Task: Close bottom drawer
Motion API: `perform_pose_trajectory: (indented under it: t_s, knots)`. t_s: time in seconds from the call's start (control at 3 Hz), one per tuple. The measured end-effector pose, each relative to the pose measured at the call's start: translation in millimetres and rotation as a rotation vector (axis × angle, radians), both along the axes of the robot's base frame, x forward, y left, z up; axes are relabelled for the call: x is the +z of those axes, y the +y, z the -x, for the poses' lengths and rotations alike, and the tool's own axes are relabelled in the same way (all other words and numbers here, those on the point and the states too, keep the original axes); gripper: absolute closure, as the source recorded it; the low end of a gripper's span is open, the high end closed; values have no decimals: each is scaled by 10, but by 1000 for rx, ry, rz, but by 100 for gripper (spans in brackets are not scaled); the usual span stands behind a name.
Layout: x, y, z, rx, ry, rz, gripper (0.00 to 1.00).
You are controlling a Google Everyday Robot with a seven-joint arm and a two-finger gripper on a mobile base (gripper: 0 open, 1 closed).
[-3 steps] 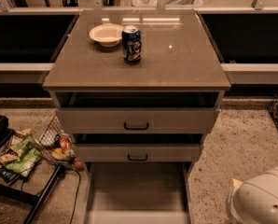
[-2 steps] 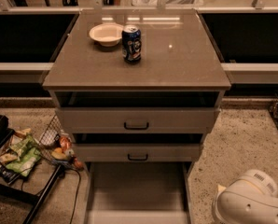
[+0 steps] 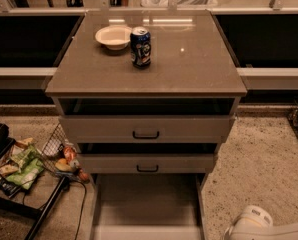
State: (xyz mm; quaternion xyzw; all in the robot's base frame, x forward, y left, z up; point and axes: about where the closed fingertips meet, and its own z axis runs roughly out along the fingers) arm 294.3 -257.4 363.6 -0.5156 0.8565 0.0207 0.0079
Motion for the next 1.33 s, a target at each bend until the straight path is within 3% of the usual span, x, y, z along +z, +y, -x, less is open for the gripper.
perform_pose_trajectory:
  t_s: [0.67, 1.0, 1.33]
  knots:
    - [-1107, 118, 949, -158, 140, -149, 86]
    - [-1320, 236, 1212, -173, 191, -183, 100]
    - [-1320, 236, 1212, -173, 191, -183, 100]
